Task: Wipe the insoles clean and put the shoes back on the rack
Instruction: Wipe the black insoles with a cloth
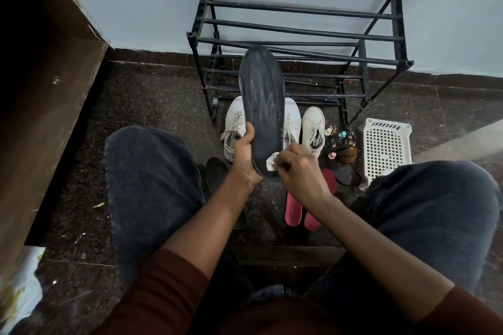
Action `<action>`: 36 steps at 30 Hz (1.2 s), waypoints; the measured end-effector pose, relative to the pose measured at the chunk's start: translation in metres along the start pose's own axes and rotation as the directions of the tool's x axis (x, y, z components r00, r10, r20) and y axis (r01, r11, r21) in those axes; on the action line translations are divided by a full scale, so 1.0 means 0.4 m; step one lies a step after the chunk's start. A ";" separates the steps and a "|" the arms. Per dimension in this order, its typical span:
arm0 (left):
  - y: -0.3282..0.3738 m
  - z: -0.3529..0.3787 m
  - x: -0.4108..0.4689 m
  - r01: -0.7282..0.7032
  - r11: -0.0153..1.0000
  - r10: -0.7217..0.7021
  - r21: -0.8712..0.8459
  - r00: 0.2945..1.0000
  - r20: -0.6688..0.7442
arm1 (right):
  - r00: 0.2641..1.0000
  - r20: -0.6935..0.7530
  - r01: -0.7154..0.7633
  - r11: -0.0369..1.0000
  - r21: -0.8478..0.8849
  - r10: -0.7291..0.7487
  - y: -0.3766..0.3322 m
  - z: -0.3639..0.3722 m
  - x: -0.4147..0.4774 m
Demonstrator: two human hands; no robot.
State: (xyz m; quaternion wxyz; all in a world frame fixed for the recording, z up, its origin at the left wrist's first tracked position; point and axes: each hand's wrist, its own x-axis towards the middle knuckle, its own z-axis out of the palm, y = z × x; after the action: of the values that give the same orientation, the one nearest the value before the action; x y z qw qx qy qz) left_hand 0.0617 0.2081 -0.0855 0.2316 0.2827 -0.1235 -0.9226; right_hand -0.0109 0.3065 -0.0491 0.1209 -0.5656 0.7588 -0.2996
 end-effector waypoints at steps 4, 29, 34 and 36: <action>-0.007 0.000 0.003 0.029 0.999 -0.030 -0.015 0.999 -0.033 | 1.000 0.024 0.000 1.000 0.026 0.000 -0.004 -0.003 -0.012; -0.014 -0.003 -0.006 0.222 0.974 -0.225 0.046 0.972 0.071 | 0.957 -0.041 -0.281 0.956 0.084 0.285 0.009 0.036 0.094; -0.008 -0.016 0.004 0.161 0.987 -0.162 0.027 0.986 0.039 | 0.981 0.031 -0.193 0.977 0.094 0.191 -0.016 0.038 0.043; -0.007 -0.021 0.002 0.151 0.988 -0.152 0.027 0.988 0.039 | 0.984 0.087 -0.168 0.978 0.126 0.157 -0.022 0.036 0.008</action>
State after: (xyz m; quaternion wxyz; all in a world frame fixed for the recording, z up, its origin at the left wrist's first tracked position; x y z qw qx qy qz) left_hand 0.0649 0.2092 -0.0937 0.1548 0.2748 -0.1174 -0.9417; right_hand 0.0025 0.2972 -0.0548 0.2113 -0.5034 0.7756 -0.3168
